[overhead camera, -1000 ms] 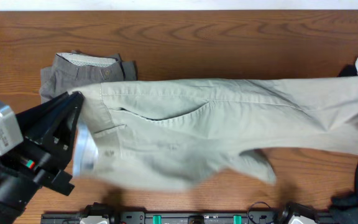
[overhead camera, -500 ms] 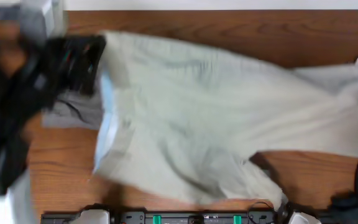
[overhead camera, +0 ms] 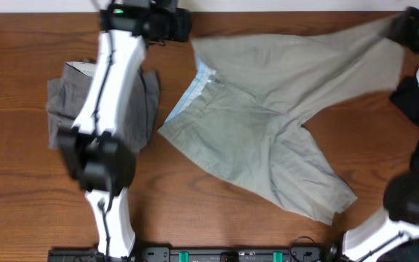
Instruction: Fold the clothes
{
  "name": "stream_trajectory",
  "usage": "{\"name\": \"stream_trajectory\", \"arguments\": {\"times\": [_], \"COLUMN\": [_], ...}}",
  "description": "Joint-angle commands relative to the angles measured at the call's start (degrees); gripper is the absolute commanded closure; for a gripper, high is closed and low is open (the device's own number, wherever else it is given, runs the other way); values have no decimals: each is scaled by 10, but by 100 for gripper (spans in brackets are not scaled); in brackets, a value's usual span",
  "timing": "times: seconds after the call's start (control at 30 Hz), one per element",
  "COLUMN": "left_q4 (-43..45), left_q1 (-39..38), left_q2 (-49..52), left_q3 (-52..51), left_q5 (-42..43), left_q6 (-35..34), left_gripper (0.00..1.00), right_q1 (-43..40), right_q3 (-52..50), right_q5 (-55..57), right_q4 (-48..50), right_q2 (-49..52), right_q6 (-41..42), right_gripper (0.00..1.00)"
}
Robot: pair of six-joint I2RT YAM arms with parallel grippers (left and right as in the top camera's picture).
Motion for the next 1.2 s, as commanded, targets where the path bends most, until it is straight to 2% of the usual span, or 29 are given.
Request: {"name": "stream_trajectory", "arguments": {"times": [0.0, 0.03, 0.07, 0.17, 0.23, 0.47, 0.67, 0.87, 1.17], "left_q4": [52, 63, 66, 42, 7, -167, -259, -287, -287], "left_q1": [5, 8, 12, 26, 36, 42, 36, 31, 22], "left_q2": [64, 74, 79, 68, 47, -44, -54, -51, -51], "left_q3": [4, 5, 5, 10, 15, 15, 15, 14, 14], "left_q5": [-20, -21, -24, -24, -24, -25, -26, -26, -26], "left_q6": [-25, -41, -54, -59, -49, 34, 58, 62, 61], "left_gripper": [47, 38, 35, 27, 27, 26, 26, 29, 29], "right_q1": [9, 7, 4, -10, -27, -82, -90, -88, -81], "right_q3": [1, 1, 1, 1, 2, 2, -13, -77, -115], "right_q5": [-20, -26, -28, -28, -44, -87, -25, 39, -17], "right_q4": [64, 83, 90, 74, 53, -68, -149, -88, 36], "right_q2": [61, 78, 89, 95, 87, 49, 58, 96, 188], "right_q6": [-6, -6, -6, -8, -20, -23, -47, -28, 32], "right_gripper": [82, 66, 61, 47, 43, 34, 31, 33, 34]}}
